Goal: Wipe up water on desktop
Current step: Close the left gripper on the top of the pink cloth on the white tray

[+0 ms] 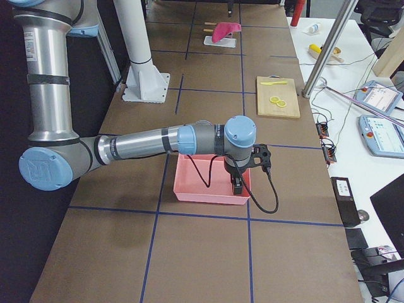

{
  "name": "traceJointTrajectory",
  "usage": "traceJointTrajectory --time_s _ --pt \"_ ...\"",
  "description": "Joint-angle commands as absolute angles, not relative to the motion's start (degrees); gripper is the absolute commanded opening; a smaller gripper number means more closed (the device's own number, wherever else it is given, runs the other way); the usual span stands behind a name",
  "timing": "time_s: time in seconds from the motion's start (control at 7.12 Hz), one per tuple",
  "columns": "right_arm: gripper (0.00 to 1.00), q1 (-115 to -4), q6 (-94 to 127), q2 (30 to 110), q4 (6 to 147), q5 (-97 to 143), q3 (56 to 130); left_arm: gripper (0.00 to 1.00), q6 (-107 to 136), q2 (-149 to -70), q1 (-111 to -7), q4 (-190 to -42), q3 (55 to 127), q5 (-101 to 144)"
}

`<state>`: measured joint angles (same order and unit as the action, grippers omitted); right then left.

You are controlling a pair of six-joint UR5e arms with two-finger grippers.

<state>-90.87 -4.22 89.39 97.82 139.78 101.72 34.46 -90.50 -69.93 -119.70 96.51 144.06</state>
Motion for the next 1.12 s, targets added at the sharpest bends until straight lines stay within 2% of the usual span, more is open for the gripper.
traceJointTrajectory --time_s 0.0,0.28,0.84,0.98 --pt "1.0 -90.9 -4.2 89.6 97.7 140.1 101.9 0.92 34.5 -90.6 -68.2 -119.9 95.5 144.2" --pt "1.0 -90.9 -4.2 89.6 97.8 140.1 102.0 0.81 34.3 -90.7 -68.2 -119.9 95.4 144.2" --pt "1.0 -90.9 -4.2 89.5 97.8 140.1 101.9 0.47 34.0 -91.1 -68.2 -119.9 94.9 144.1" --pt "1.0 -90.9 -4.2 89.4 97.8 140.1 101.9 0.45 34.0 -91.1 -68.2 -119.9 94.9 144.1"
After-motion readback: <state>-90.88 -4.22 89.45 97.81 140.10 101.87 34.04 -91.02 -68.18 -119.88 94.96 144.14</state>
